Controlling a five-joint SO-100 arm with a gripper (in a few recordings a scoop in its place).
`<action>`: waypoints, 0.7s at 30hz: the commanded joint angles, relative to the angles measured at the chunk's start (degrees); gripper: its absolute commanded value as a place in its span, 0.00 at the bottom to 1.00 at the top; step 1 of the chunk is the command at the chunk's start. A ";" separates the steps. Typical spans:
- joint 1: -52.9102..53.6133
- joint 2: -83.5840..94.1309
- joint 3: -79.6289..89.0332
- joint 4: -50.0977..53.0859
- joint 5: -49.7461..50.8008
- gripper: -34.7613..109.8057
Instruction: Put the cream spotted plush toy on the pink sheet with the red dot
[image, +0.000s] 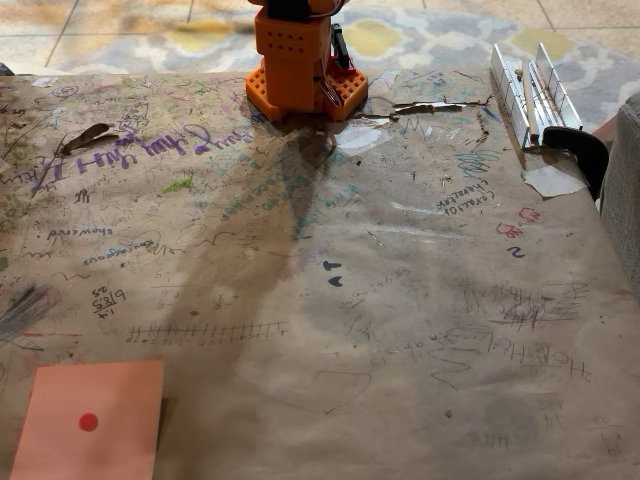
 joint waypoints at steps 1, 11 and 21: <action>1.93 0.44 40.25 -4.04 -22.06 0.51; 2.20 0.18 40.25 -7.29 -14.41 0.51; 3.16 0.09 40.25 -1.23 -15.38 0.51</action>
